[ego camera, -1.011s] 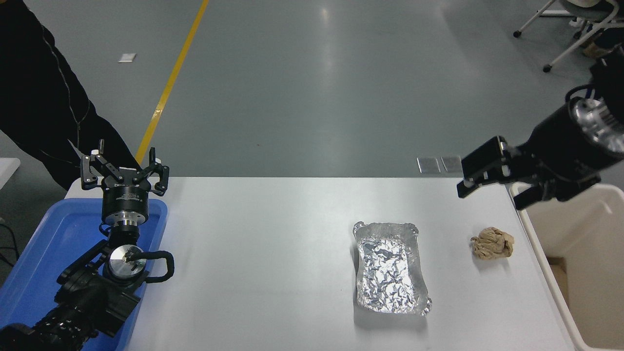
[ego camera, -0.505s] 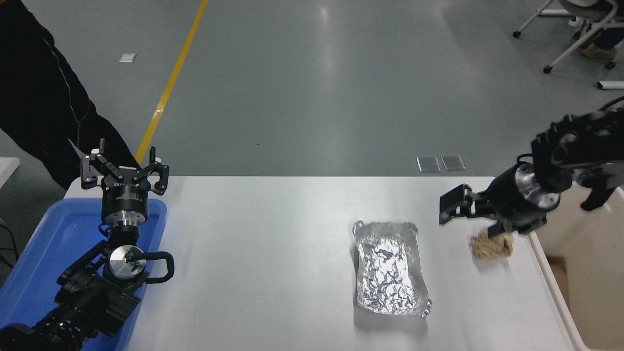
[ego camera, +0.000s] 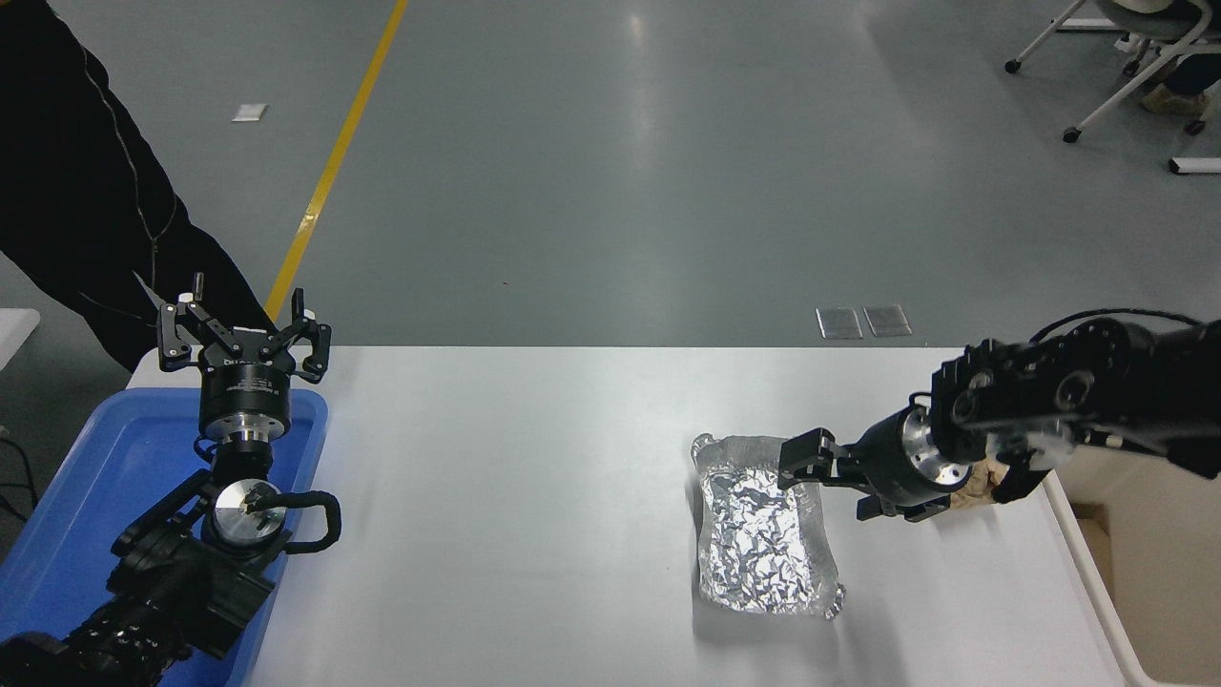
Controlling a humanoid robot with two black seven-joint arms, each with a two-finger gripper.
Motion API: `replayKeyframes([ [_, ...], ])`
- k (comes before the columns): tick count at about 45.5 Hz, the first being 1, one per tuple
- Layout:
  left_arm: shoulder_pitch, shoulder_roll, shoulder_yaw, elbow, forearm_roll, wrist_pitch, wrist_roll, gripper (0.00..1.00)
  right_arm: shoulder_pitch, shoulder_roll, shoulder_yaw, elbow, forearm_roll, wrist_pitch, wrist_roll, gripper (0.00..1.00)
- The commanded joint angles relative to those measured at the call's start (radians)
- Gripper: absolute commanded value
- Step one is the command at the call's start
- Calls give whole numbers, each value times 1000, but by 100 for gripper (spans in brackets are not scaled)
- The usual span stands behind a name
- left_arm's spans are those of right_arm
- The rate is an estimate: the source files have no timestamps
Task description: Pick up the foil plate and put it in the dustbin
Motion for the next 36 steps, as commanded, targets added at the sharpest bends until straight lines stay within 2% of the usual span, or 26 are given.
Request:
replayKeyframes([
  [1, 0, 0, 0, -1, 0, 0, 0, 99, -151, 68, 25, -128, -18, -63, 0, 100],
  [10, 0, 0, 0, 1, 0, 0, 0, 99, -157, 70, 24, -150, -53, -77, 2, 100],
  [15, 0, 0, 0, 1, 0, 0, 0, 99, -177, 86, 22, -185, -58, -100, 0, 94],
  [20, 0, 0, 0, -1, 0, 0, 0, 99, -197, 109, 22, -222, -59, -123, 0, 92],
  [23, 0, 0, 0, 1, 0, 0, 0, 99, -199, 109, 22, -223, -59, -126, 0, 87],
  [27, 0, 0, 0, 1, 0, 0, 0, 99, -199, 111, 16, -223, -79, -126, 0, 66],
  [29, 0, 0, 0, 1, 0, 0, -1, 99, -199, 111, 13, -223, -102, -125, 0, 52],
  [34, 0, 0, 0, -1, 0, 0, 0, 99, -196, 111, 13, -223, -145, -112, 2, 0],
  [36, 0, 0, 0, -1, 0, 0, 0, 99, -193, 111, 13, -223, -151, -108, 2, 0],
])
